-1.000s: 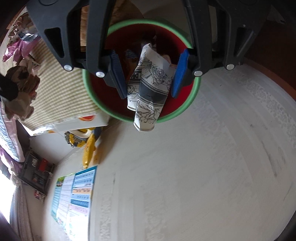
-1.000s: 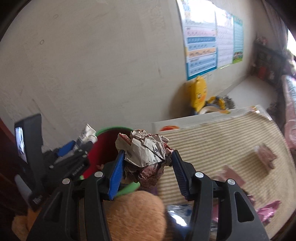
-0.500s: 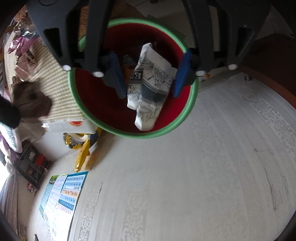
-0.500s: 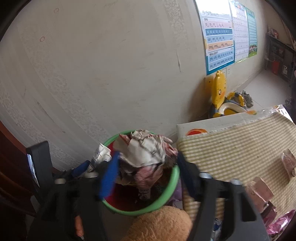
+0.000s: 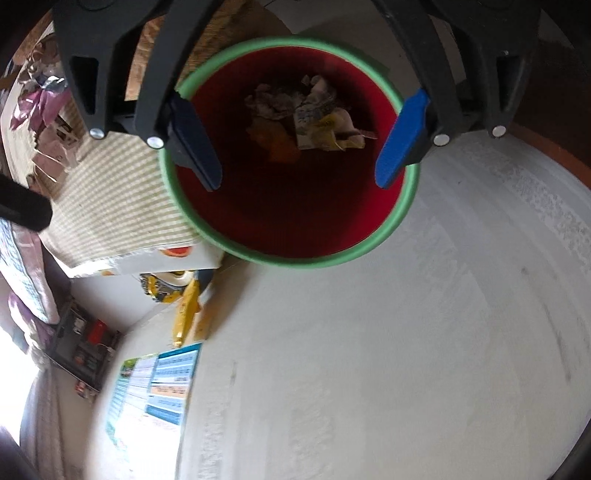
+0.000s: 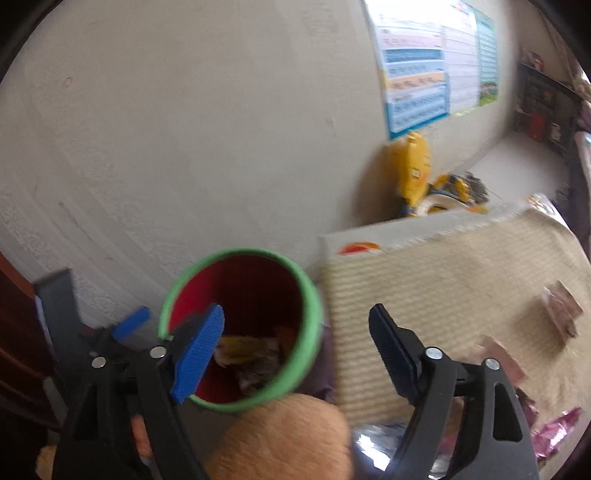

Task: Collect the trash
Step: 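Grasp the blue snack bag with the left tool while the right tool grasps a pink-white snack box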

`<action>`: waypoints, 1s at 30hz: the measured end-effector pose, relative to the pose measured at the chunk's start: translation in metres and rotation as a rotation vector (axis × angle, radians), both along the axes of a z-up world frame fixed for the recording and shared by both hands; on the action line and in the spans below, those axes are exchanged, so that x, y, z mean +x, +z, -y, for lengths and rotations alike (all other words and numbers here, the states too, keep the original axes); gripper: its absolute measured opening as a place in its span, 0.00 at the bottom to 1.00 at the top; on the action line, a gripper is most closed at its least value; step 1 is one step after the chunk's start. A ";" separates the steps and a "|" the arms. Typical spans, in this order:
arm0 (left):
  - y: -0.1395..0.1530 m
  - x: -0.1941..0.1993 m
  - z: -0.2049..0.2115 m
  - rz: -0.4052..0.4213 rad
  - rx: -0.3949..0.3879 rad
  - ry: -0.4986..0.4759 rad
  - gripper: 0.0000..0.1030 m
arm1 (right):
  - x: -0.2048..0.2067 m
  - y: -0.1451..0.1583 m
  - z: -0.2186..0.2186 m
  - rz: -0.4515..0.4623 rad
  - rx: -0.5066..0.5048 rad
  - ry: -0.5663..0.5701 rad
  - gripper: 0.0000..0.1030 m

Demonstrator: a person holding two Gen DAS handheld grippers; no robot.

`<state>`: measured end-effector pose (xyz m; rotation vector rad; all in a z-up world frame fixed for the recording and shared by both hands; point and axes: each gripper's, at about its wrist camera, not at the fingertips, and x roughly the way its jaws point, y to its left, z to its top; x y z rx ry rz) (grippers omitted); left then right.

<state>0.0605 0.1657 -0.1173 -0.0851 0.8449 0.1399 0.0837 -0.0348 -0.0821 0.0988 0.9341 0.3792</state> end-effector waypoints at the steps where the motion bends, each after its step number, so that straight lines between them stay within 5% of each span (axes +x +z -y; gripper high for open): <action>1: 0.003 -0.001 0.005 0.011 0.002 -0.008 0.85 | -0.002 -0.002 0.015 -0.005 -0.015 -0.030 0.76; 9: 0.024 -0.009 0.054 0.085 0.063 -0.089 0.93 | -0.028 -0.026 0.134 -0.066 -0.143 -0.252 0.77; 17: 0.003 -0.030 0.129 -0.156 -0.140 -0.310 0.90 | -0.066 -0.048 0.199 -0.116 -0.091 -0.378 0.77; 22: -0.017 -0.048 0.176 -0.268 -0.110 -0.433 0.75 | -0.078 -0.045 0.205 -0.100 -0.063 -0.377 0.77; 30: -0.058 -0.063 0.203 -0.407 -0.049 -0.480 0.70 | -0.084 -0.036 0.215 -0.077 -0.020 -0.394 0.77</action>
